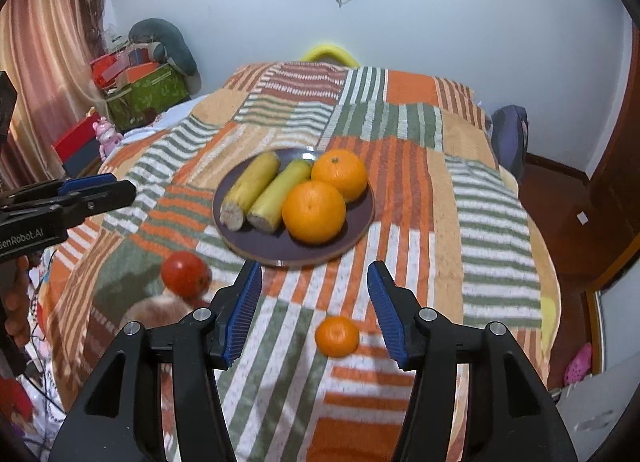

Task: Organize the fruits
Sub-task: 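Grasp the red tomato with the left tool while the right tool grasps a small tangerine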

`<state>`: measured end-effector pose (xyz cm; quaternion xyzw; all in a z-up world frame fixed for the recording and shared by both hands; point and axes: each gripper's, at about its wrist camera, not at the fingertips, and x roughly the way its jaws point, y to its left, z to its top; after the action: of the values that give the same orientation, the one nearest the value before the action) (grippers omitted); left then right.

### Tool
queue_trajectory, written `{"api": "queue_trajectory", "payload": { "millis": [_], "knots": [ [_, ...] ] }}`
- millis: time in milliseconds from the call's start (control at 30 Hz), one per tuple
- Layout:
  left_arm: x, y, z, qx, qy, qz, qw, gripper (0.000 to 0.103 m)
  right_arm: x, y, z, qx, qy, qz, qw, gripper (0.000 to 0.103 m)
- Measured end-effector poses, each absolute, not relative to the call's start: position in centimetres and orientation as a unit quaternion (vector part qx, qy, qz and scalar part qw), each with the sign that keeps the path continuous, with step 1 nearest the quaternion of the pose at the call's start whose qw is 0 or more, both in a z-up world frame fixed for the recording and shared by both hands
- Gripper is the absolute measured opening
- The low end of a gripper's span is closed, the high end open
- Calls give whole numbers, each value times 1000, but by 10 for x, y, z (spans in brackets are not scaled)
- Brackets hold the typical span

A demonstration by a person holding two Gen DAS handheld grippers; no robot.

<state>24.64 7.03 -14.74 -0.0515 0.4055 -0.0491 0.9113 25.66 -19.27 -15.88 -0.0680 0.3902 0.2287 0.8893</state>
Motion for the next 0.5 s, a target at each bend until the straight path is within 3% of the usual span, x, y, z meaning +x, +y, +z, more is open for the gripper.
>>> {"api": "queue_trajectory", "payload": {
  "millis": [500],
  "knots": [
    [246, 62, -217, -53, 472, -59, 878, 50, 258, -207, -219, -72, 456, 211, 861, 51]
  ]
}}
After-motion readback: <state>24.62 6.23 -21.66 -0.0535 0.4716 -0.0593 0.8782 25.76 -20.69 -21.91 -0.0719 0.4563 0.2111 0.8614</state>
